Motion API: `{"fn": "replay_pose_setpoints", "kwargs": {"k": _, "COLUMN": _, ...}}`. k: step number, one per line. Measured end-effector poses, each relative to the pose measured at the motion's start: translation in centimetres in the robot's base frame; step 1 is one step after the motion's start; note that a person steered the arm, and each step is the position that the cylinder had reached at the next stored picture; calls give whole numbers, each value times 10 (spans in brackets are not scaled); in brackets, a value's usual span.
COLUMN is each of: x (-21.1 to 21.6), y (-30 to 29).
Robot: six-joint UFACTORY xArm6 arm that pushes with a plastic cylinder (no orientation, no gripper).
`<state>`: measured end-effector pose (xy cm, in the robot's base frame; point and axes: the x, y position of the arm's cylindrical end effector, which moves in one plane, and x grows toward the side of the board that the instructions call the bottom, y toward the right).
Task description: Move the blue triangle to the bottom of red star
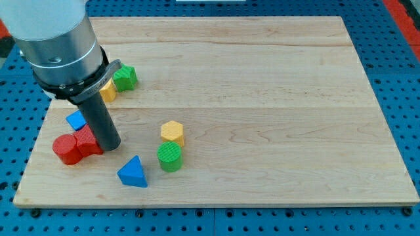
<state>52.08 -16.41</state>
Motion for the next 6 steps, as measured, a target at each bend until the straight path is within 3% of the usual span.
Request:
{"fn": "replay_pose_setpoints", "kwargs": {"k": 1, "x": 2, "y": 12}}
{"fn": "replay_pose_setpoints", "kwargs": {"k": 2, "x": -17, "y": 6}}
{"fn": "replay_pose_setpoints", "kwargs": {"k": 4, "x": -74, "y": 59}}
{"fn": "replay_pose_setpoints", "kwargs": {"k": 6, "x": -78, "y": 85}}
